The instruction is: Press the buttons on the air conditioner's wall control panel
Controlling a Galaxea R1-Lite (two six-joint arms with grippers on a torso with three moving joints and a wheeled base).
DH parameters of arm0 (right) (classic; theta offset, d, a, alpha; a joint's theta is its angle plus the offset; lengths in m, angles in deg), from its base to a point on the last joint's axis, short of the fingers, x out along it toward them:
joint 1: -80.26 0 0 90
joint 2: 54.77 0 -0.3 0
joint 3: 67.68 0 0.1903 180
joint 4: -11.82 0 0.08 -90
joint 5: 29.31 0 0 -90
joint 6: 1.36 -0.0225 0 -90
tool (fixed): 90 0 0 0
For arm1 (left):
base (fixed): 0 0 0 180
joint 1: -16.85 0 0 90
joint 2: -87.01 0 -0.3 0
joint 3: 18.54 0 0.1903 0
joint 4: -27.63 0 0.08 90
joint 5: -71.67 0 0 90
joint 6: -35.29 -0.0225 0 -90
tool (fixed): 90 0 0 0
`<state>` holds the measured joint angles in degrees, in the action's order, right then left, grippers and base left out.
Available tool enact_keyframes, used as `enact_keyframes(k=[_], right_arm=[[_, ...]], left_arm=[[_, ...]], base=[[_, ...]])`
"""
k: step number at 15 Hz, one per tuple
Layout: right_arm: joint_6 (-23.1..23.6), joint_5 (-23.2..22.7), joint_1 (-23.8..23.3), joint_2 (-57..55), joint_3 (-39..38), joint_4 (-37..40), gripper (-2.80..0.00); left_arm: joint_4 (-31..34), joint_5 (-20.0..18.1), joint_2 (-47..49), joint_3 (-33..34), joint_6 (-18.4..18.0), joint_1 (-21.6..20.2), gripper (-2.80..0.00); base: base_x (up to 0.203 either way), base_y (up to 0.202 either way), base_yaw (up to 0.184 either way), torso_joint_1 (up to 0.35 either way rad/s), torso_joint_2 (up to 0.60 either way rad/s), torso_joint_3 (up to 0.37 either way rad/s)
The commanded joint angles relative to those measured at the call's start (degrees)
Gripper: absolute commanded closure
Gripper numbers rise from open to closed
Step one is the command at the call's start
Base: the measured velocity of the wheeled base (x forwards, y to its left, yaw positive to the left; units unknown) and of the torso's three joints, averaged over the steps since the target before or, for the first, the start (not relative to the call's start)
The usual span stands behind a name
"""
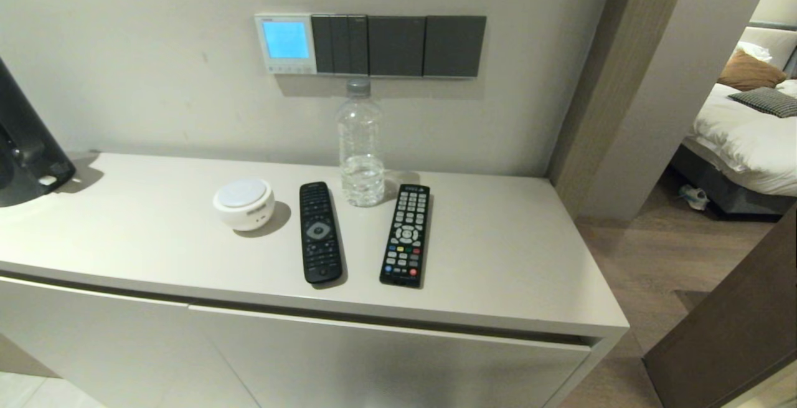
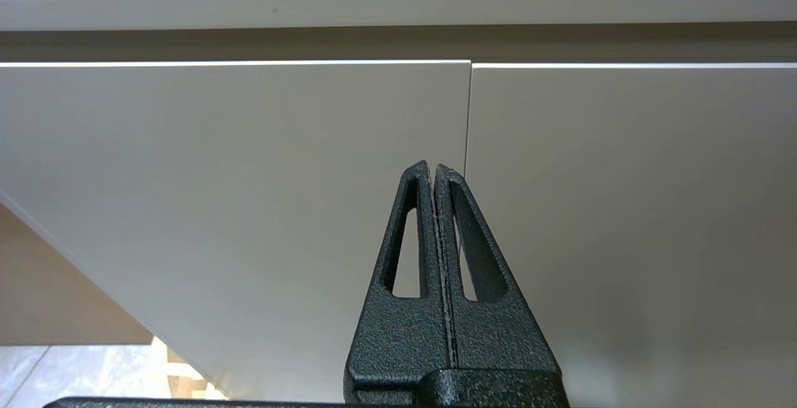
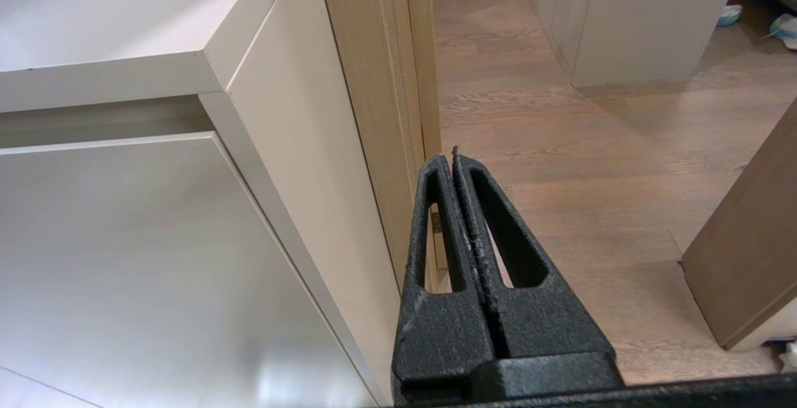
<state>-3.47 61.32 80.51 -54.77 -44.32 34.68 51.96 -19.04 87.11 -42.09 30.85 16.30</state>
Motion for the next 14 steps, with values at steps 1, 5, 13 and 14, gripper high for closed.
enact_keyframes(k=[1,5,13,14], right_arm=[[0.00,-0.02,0.02,-0.09,-0.09,-0.02,0.00],[0.00,0.06,0.02,-0.09,-0.09,-0.02,0.00],[0.00,-0.02,0.02,-0.09,-0.09,-0.02,0.00],[0.00,-0.02,0.02,-0.09,-0.09,-0.02,0.00]], left_arm=[[0.00,0.00,0.08,0.01,-0.05,0.02,0.00],[0.00,0.00,0.08,0.01,-0.05,-0.02,0.00],[0.00,0.00,0.08,0.01,-0.05,0.02,0.00],[0.00,0.00,0.08,0.01,-0.05,0.00,0.00]], base=[[0.000,0.000,0.000,0.000,0.00,0.000],[0.000,0.000,0.000,0.000,0.00,0.000],[0.000,0.000,0.000,0.000,0.00,0.000],[0.000,0.000,0.000,0.000,0.00,0.000]])
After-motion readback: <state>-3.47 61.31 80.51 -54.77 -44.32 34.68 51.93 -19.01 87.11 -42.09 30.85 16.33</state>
